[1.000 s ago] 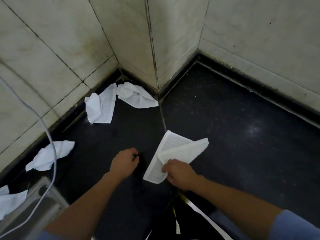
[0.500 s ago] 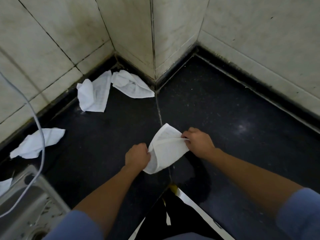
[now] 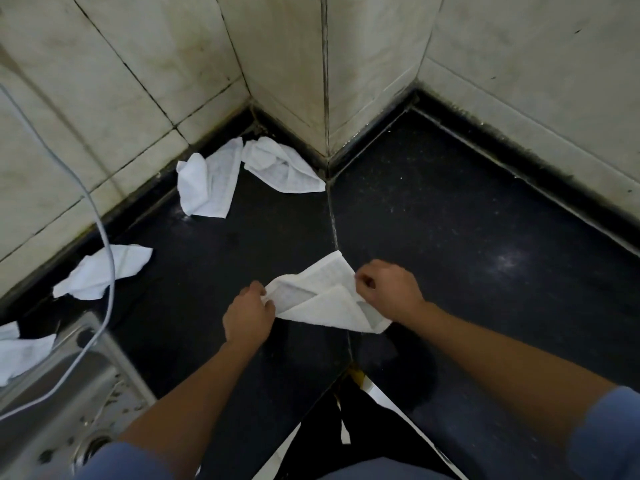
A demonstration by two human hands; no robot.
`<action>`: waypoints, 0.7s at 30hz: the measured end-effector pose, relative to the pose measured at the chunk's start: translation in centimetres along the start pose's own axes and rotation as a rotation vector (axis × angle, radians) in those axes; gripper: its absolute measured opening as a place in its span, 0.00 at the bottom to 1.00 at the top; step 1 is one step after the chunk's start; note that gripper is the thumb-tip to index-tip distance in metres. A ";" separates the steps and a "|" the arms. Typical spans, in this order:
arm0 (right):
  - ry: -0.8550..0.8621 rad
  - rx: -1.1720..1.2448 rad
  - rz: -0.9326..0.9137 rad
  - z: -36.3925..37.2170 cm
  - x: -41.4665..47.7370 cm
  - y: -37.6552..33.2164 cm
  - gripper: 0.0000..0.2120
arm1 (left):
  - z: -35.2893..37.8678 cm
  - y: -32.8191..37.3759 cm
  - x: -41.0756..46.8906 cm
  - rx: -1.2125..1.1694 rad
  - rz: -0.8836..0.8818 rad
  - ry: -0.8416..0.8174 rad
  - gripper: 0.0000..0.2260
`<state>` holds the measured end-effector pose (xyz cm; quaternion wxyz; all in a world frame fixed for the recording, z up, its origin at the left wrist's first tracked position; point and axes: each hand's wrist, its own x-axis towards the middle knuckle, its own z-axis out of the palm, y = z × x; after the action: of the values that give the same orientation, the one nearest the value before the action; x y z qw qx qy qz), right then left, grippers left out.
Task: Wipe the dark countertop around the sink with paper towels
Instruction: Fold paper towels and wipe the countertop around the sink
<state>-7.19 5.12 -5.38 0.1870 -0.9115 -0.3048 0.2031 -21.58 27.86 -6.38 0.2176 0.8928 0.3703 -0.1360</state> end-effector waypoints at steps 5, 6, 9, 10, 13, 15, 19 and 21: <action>-0.176 0.047 0.266 1.1 5.2 -2.1 0.16 | 1.3 -0.4 -1.2 -0.097 -0.038 -0.064 0.16; -0.176 0.112 0.281 1.4 5.3 -2.2 0.12 | 1.3 -0.1 -0.9 -0.115 -0.004 -0.065 0.17; 0.027 0.335 0.324 1.6 4.9 -1.4 0.05 | 1.0 0.9 1.0 -0.057 0.164 -0.050 0.16; 0.120 0.406 0.343 1.3 4.5 -0.9 0.04 | 0.8 1.2 1.8 -0.007 0.224 -0.057 0.16; 0.285 0.511 0.405 0.3 3.6 0.5 0.05 | -0.1 2.6 3.6 0.119 0.312 -0.094 0.15; 0.258 0.487 0.462 0.3 3.2 1.6 0.04 | -0.6 3.6 3.8 0.208 0.318 -0.077 0.15; 0.203 0.310 0.446 0.2 1.3 3.3 0.07 | -0.4 5.3 2.7 0.322 0.399 -0.002 0.16; 0.237 0.236 0.289 -0.2 -0.5 3.2 0.07 | 0.5 6.1 2.0 0.314 0.509 -0.053 0.20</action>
<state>-5.96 2.37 -6.58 0.2961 -0.9350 -0.1210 0.1534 -15.82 25.00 -5.85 0.1135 0.9758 0.1033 -0.1559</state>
